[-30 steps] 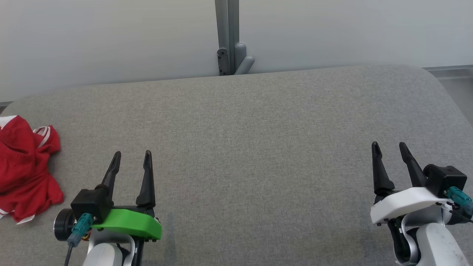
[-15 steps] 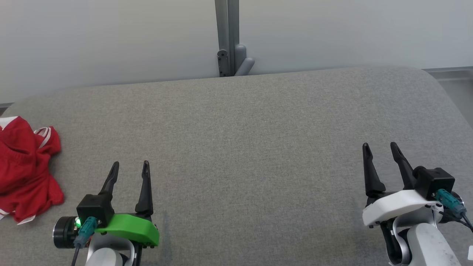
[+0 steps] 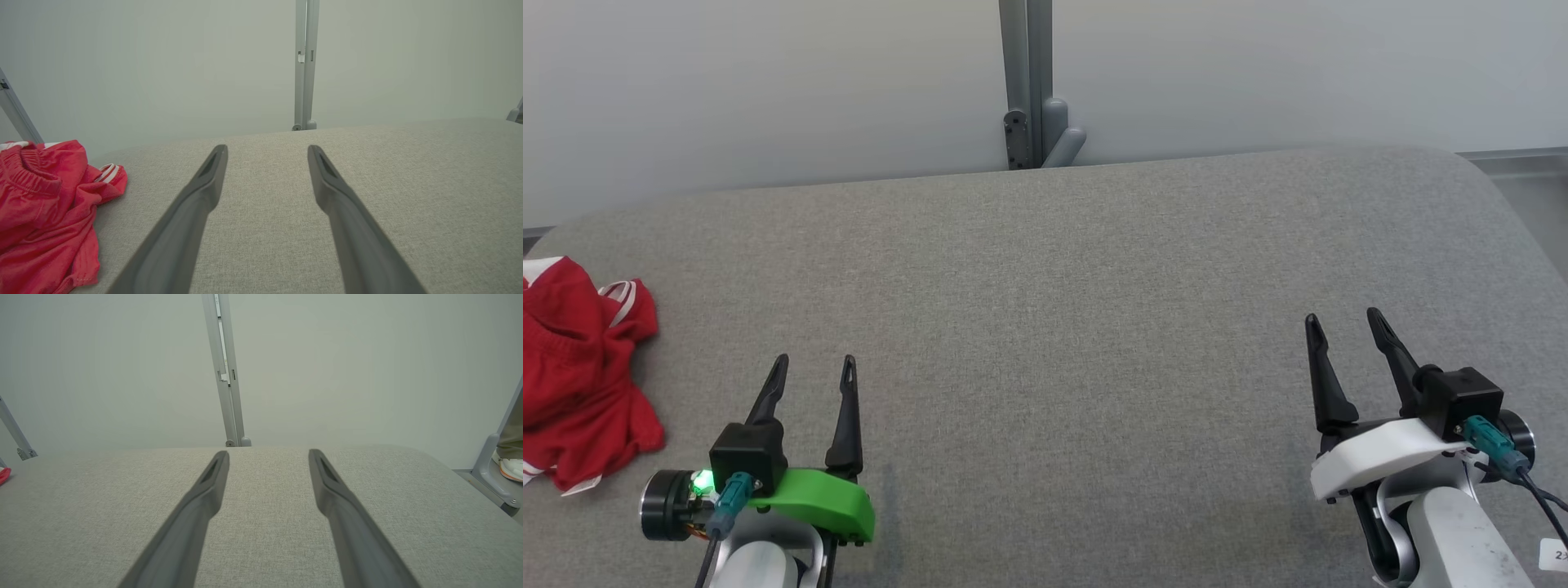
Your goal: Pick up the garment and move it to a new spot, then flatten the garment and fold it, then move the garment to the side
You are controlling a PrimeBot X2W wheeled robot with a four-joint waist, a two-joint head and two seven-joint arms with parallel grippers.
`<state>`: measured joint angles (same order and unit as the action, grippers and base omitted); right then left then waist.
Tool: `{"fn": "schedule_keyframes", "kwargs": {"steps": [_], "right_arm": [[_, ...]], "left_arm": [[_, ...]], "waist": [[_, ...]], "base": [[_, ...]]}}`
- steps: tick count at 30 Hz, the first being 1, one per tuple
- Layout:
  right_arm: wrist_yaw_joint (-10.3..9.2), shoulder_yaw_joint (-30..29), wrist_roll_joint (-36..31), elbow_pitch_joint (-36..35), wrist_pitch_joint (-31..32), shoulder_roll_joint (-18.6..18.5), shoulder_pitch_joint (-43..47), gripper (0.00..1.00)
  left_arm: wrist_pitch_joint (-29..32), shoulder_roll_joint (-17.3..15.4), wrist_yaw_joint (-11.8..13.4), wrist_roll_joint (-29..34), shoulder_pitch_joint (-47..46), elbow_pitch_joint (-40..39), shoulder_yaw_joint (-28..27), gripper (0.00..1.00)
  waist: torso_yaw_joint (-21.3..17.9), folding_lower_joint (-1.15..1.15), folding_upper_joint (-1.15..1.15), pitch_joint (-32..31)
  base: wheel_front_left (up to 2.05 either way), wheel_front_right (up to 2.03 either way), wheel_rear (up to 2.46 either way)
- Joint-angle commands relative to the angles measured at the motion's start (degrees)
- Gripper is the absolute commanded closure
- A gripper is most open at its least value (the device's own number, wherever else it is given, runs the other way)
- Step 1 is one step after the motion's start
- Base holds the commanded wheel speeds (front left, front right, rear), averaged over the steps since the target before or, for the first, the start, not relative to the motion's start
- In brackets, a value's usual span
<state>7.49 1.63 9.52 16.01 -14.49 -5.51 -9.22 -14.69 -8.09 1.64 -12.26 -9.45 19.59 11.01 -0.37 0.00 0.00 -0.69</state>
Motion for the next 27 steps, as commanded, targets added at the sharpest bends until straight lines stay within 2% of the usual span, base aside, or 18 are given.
{"fn": "schedule_keyframes", "kwargs": {"steps": [1,13,27], "right_arm": [[0.00,0.3,-0.8,0.3,-0.6,-0.3,-0.8,0.00],[0.00,0.3,2.1,1.2,-0.9,-0.5,-1.0,0.00],[0.00,0.1,2.3,1.5,-0.9,-1.0,-1.1,0.00]], "left_arm": [[-0.3,-0.5,0.4,1.1,-1.2,0.5,0.0,0.00],[-0.4,-0.3,0.6,0.1,-1.5,1.2,0.3,0.00],[-0.5,-0.2,1.0,-0.4,-2.0,1.5,0.9,0.00]], "waist": [[-0.1,0.00,0.00,0.1],[-0.1,0.00,0.00,0.4],[0.7,0.00,0.00,0.4]], "base": [[0.00,0.00,0.00],[0.00,0.00,0.00],[0.00,0.00,0.00]]}}
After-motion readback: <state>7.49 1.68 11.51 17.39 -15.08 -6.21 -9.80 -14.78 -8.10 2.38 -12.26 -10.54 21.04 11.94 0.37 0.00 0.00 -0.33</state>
